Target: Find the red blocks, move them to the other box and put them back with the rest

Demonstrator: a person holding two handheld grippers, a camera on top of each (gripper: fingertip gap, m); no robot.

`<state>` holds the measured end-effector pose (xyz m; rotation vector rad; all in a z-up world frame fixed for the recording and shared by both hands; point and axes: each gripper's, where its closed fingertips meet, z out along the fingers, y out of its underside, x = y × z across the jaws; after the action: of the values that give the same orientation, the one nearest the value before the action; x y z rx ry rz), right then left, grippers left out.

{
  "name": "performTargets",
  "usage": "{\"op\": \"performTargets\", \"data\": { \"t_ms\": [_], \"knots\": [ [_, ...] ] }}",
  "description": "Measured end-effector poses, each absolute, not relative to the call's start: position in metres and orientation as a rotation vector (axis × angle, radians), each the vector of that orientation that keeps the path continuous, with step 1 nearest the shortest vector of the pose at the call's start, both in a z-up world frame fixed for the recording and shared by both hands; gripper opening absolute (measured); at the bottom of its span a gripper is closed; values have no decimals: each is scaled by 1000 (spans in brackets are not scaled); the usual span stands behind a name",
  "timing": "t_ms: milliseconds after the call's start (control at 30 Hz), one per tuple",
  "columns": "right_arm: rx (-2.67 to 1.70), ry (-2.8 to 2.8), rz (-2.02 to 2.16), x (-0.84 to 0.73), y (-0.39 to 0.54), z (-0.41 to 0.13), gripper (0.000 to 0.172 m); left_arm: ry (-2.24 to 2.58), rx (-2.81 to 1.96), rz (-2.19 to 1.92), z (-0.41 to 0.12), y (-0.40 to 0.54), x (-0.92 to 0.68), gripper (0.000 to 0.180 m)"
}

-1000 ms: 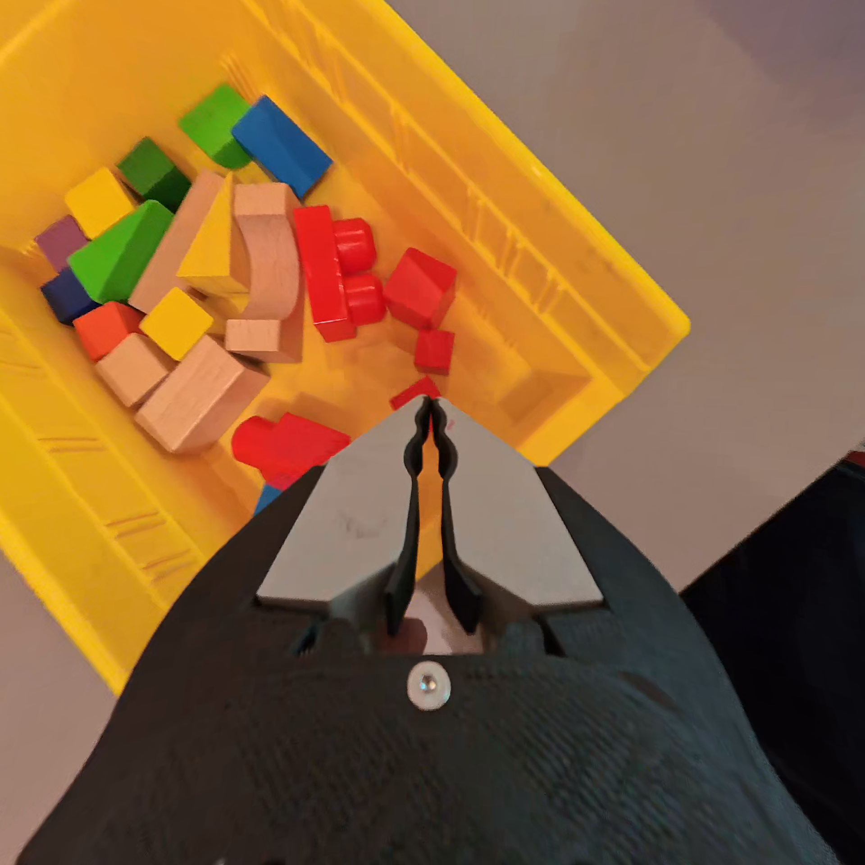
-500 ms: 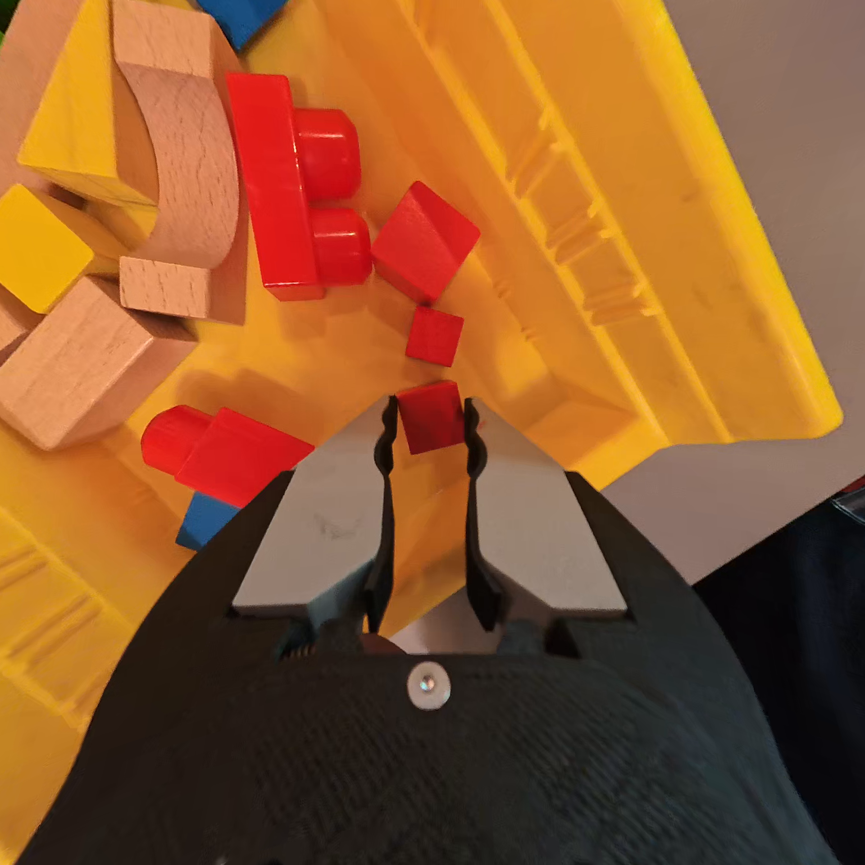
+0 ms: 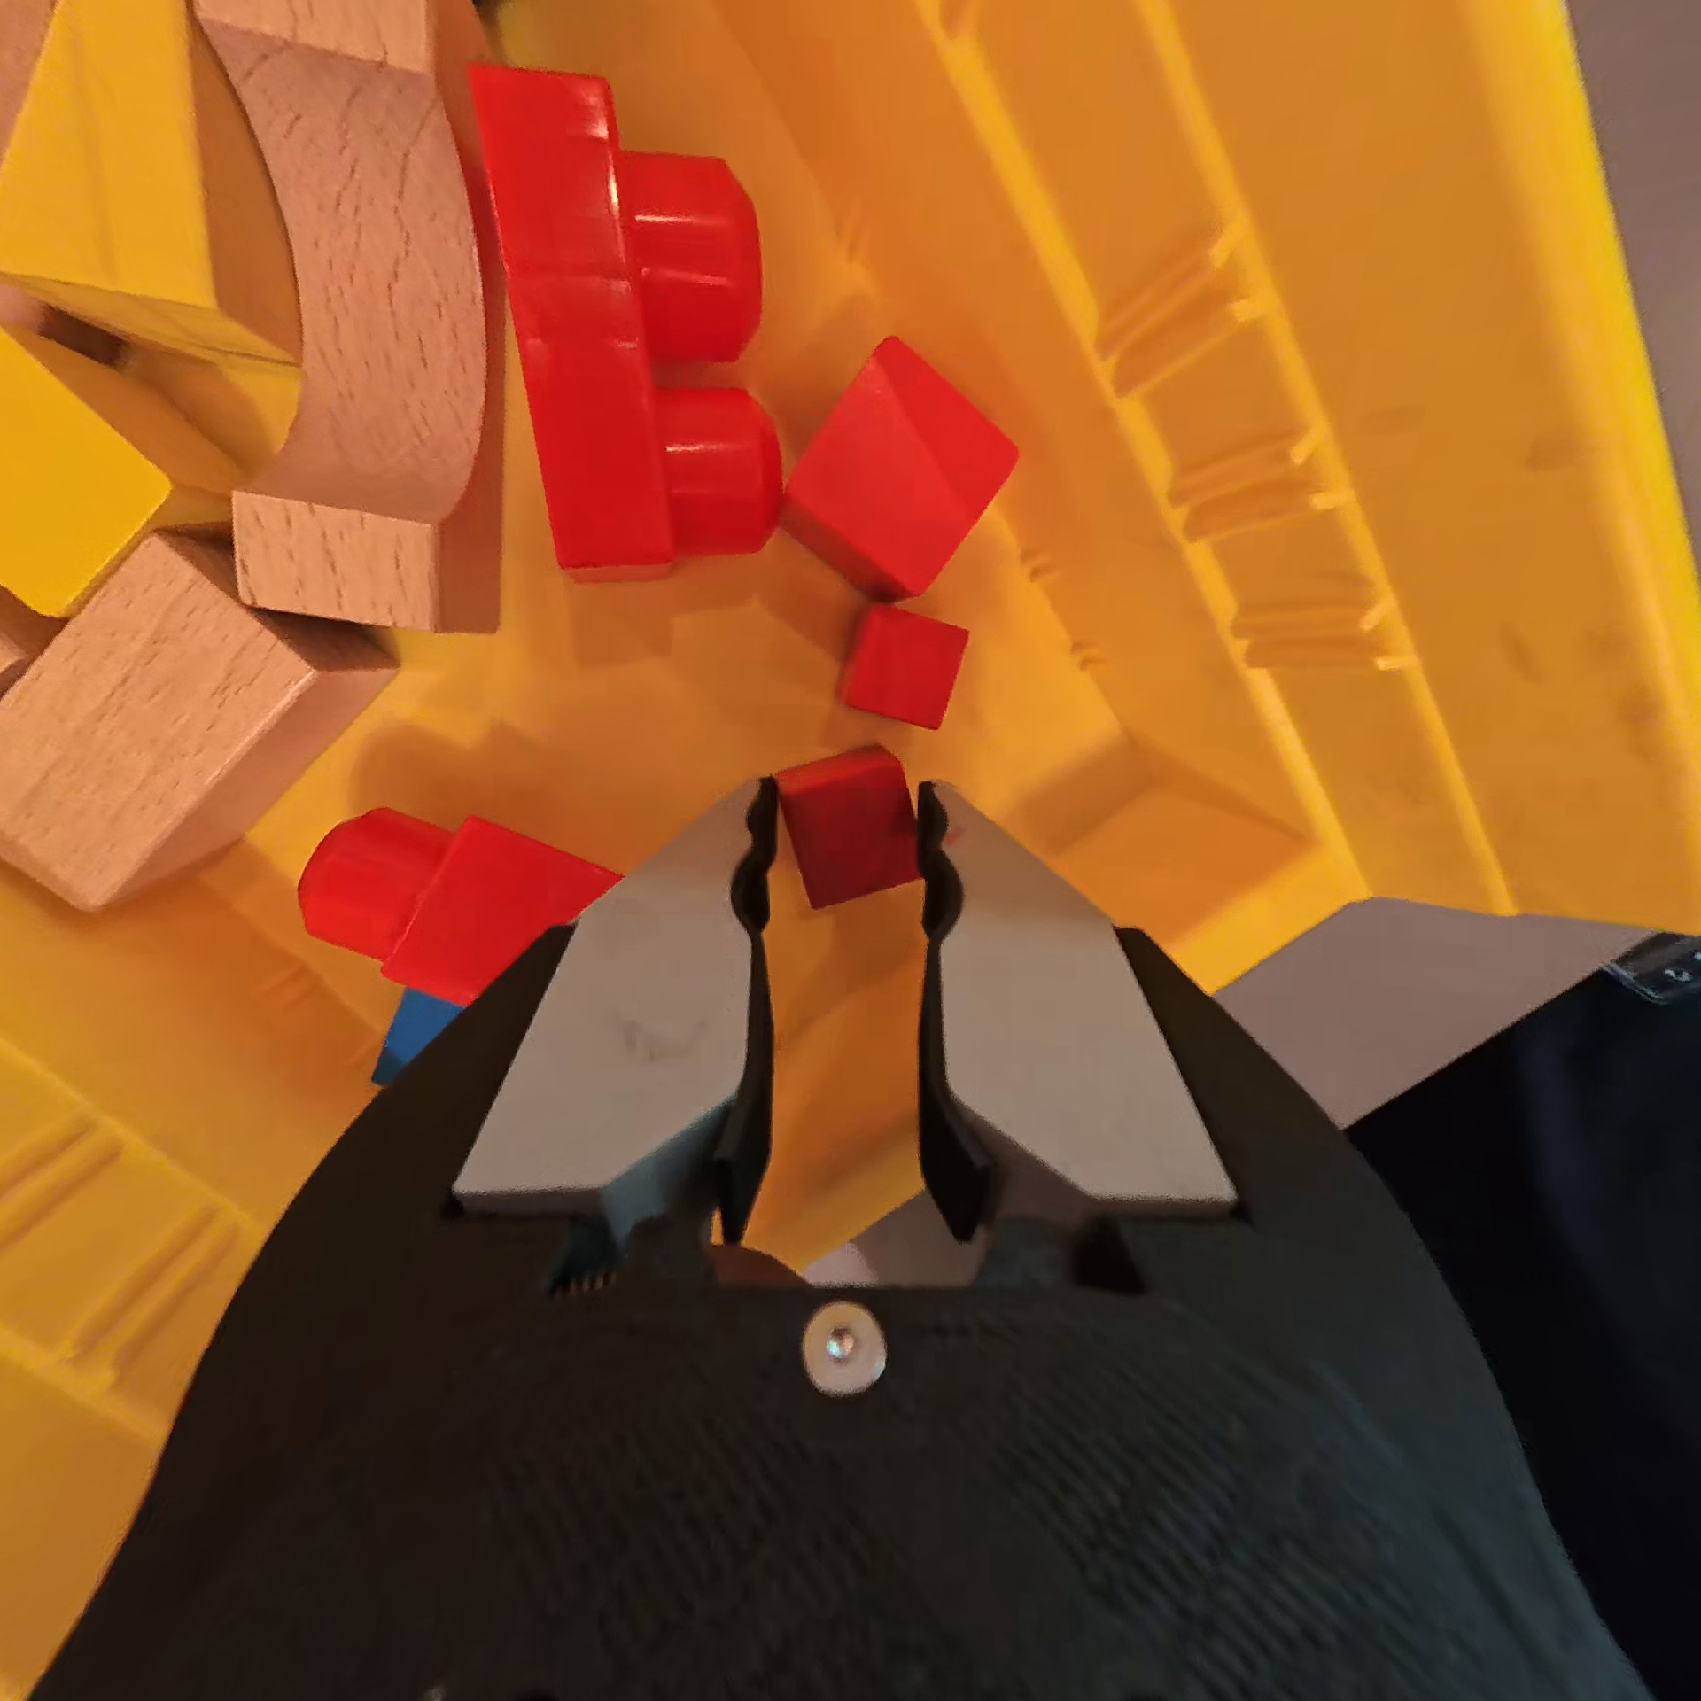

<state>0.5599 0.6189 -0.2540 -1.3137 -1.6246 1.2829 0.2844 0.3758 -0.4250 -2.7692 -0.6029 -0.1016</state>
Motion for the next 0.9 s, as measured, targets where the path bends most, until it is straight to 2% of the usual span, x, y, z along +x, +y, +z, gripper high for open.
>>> {"op": "performTargets", "data": {
  "t_ms": [233,467,600,700,900],
  "knots": [
    [-1312,-1615,1282,563,622,-253,39,-505,-2700,94,-404,379,280,27],
    [-1313,-1678,1354,556,605,-261,40,14,-2086,348,-289,426,366,27],
    [-1273,-1774,1584,554,563,-263,40,494,-1585,446,-231,439,478,27],
    [-1228,-1861,1823,558,524,-262,40,723,-1290,565,-214,436,547,26],
    [-1092,-1999,2270,584,464,-245,43,883,-1223,555,-219,443,602,27]
  ]
}}
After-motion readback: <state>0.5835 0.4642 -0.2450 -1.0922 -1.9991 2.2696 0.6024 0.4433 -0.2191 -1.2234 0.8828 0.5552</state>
